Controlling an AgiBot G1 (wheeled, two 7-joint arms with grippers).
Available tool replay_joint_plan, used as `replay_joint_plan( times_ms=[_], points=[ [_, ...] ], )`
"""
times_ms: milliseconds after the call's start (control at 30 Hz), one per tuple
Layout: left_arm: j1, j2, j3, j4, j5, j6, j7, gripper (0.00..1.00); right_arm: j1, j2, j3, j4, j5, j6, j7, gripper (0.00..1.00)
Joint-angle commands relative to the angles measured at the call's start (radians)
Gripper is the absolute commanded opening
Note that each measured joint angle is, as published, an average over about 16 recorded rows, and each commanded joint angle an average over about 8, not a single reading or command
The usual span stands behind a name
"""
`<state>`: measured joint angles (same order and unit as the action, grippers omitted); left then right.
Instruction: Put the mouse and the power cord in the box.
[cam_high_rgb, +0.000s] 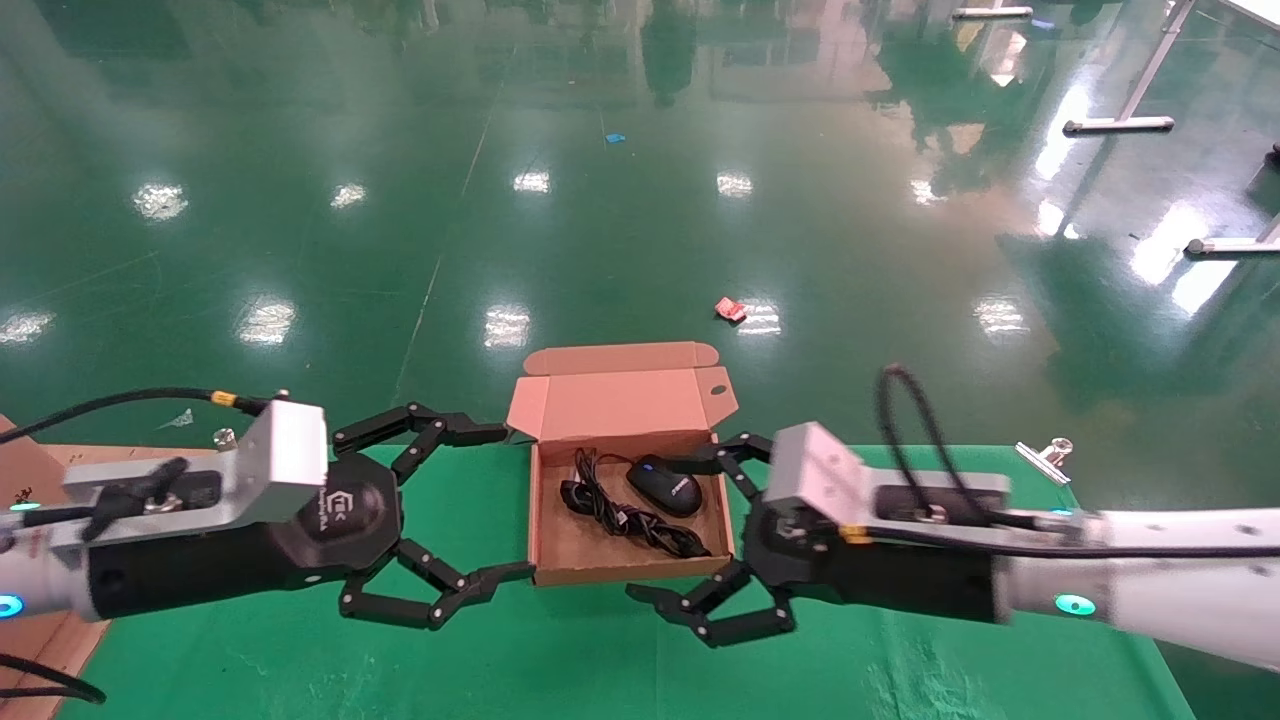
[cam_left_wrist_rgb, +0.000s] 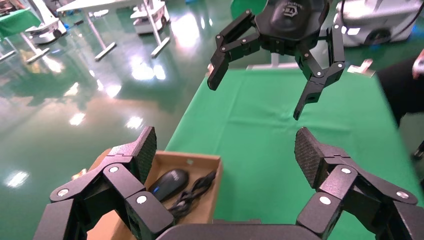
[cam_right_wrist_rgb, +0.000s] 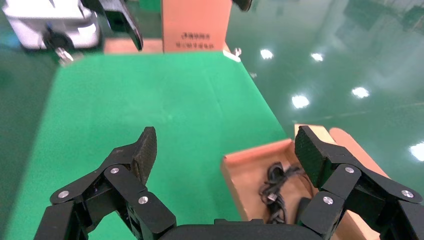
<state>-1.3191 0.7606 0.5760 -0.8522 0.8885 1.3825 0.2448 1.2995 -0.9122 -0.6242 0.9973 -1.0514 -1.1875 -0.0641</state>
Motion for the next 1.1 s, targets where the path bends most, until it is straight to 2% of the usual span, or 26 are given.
replay_joint_plan(
  times_ms=[33,700,867,1100],
  points=[
    [0.02,-0.012,-0.024,-0.035,-0.013,0.009,-0.035,1.0,-0.019,0.025,0.029,0.024,0.027,-0.026,0.021,1.0],
    [0.217,-0.132,-0.263,-0.383,-0.14,0.1,-0.383,1.0,-0.205,0.275,0.315,0.262,0.293,-0.281,0.23,1.0],
    [0.252,-0.154,-0.306,-0.446,-0.163,0.116,-0.44,1.0,-0.23,0.309,0.356,0.295,0.331,-0.317,0.253,1.0],
    [0.262,-0.16,-0.318,-0.462,-0.172,0.121,-0.449,1.0,-0.234,0.314,0.362,0.3,0.338,-0.322,0.253,1.0]
  ],
)
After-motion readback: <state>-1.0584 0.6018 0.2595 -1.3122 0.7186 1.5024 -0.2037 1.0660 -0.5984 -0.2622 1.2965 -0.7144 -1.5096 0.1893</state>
